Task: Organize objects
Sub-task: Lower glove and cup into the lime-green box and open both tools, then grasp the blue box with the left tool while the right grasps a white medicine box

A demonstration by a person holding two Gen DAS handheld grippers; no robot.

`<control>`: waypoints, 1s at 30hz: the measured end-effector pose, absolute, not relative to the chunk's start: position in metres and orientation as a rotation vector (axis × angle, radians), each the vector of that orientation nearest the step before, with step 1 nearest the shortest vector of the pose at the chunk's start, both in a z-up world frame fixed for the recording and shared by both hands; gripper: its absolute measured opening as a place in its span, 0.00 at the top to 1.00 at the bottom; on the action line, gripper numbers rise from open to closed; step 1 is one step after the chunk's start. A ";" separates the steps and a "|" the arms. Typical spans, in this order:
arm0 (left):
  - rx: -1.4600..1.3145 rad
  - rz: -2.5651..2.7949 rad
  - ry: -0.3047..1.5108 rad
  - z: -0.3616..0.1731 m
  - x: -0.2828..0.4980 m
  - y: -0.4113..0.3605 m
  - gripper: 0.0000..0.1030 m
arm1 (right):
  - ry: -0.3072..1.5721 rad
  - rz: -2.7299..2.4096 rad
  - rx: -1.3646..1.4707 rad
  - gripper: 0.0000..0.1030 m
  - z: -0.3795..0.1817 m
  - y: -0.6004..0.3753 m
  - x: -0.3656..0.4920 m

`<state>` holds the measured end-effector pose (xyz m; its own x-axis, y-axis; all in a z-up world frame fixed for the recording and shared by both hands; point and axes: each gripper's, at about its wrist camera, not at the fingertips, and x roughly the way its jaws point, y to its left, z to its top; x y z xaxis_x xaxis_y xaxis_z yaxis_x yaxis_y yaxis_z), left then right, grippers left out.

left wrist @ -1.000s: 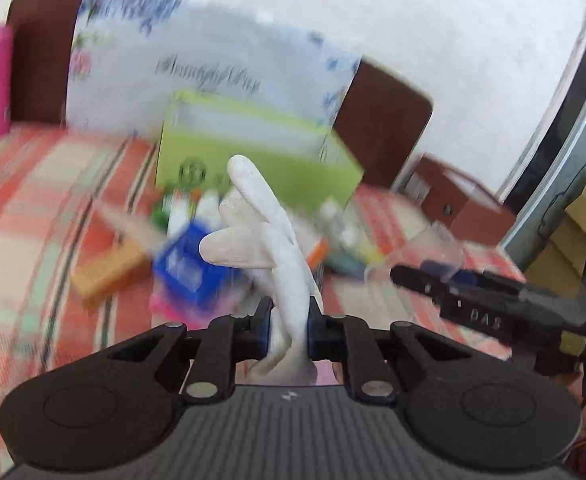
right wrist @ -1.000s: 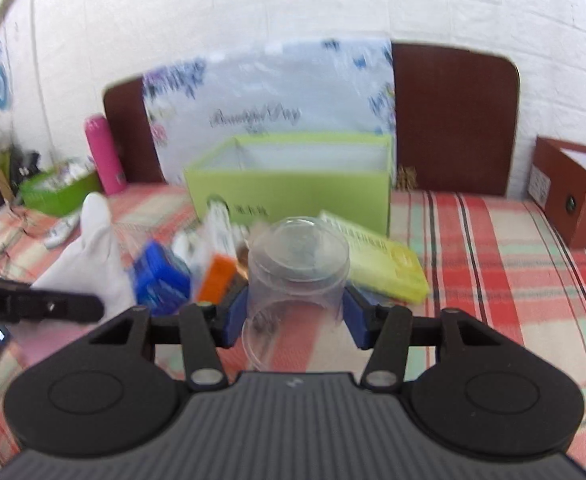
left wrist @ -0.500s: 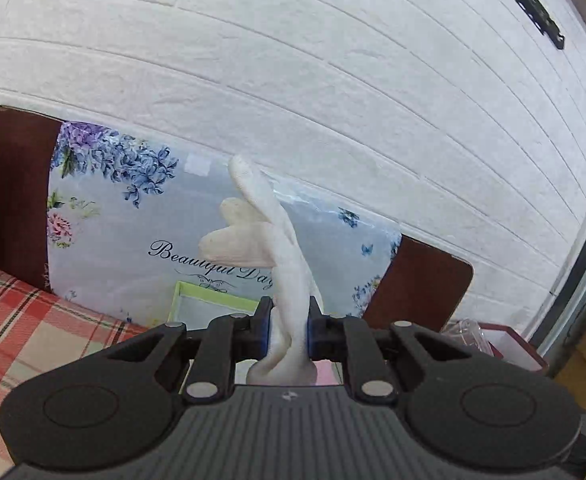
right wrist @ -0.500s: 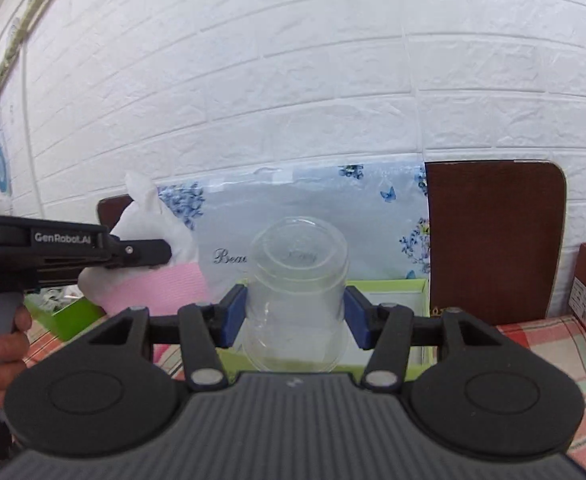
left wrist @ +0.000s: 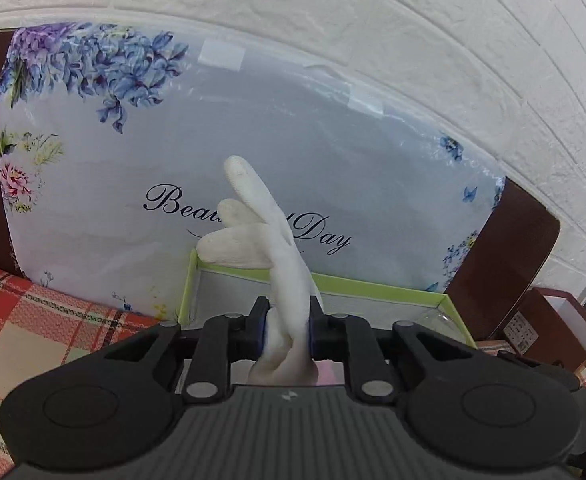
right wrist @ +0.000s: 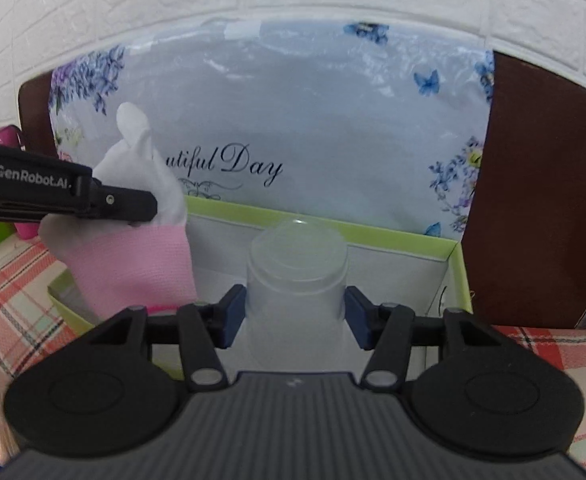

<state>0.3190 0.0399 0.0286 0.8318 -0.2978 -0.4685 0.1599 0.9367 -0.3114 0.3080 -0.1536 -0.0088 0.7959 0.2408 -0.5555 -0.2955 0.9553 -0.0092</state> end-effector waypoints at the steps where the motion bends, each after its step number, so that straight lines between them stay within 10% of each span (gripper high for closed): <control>1: -0.253 -0.245 0.537 0.025 0.320 0.040 0.55 | 0.605 0.296 -0.103 0.38 -0.013 -0.151 0.312; 2: -0.234 -0.231 0.540 0.022 0.321 0.040 0.21 | 0.631 0.303 -0.108 0.20 -0.017 -0.150 0.317; 3: -0.219 -0.210 0.531 0.021 0.320 0.040 0.07 | 0.644 0.298 -0.110 0.14 -0.020 -0.148 0.321; 7: -0.182 -0.215 0.494 0.022 0.310 0.044 0.07 | 0.625 0.290 -0.087 0.01 -0.023 -0.153 0.318; 30: -0.179 -0.100 0.484 0.069 0.126 0.021 0.06 | 0.326 0.228 -0.094 0.00 0.038 -0.209 0.121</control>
<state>0.1265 0.0207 0.0694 0.8807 -0.1380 -0.4531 0.0532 0.9794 -0.1949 0.1211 -0.2085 0.0377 0.9219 0.2067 -0.3276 -0.2369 0.9700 -0.0547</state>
